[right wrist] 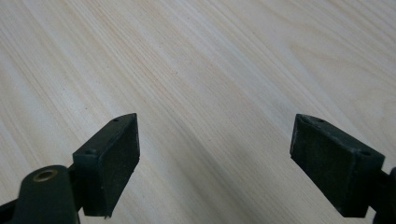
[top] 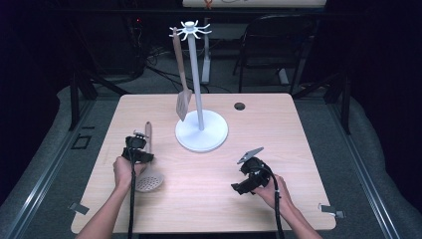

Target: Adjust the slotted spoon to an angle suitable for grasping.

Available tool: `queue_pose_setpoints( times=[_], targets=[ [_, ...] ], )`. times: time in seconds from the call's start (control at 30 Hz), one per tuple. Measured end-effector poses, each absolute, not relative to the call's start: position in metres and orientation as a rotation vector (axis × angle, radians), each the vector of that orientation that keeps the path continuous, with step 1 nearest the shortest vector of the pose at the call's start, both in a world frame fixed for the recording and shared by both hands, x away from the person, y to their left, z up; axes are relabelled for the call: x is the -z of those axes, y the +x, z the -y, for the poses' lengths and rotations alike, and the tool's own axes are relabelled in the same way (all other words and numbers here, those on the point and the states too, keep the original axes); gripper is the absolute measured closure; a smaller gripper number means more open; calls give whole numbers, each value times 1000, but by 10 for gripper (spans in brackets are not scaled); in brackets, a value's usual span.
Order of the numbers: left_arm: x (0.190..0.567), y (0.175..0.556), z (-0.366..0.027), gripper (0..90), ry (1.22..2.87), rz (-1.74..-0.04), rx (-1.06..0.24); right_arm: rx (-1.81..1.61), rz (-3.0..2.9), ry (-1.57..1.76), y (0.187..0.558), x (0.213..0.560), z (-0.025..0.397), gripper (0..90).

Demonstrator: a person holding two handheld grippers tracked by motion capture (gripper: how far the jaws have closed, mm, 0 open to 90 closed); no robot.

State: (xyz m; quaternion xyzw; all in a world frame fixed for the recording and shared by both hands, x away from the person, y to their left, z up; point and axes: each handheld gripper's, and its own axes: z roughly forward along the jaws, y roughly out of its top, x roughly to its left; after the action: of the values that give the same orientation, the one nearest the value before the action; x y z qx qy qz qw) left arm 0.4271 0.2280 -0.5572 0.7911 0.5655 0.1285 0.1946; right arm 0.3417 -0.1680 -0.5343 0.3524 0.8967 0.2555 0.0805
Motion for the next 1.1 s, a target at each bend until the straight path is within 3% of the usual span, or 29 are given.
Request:
queue_pose_setpoints(
  times=[0.73,0.9,1.1],
  targets=[
    [548,403,-249,750,2322,-1545,-211,-755,-2704,1034,341,534,166,160],
    [543,409,-248,578,2276,-1584,-244,-752,-2717,1036,341,535,165,161],
    [542,425,-242,569,2239,-1587,-229,-745,-2715,1032,341,535,164,162]
  ],
)
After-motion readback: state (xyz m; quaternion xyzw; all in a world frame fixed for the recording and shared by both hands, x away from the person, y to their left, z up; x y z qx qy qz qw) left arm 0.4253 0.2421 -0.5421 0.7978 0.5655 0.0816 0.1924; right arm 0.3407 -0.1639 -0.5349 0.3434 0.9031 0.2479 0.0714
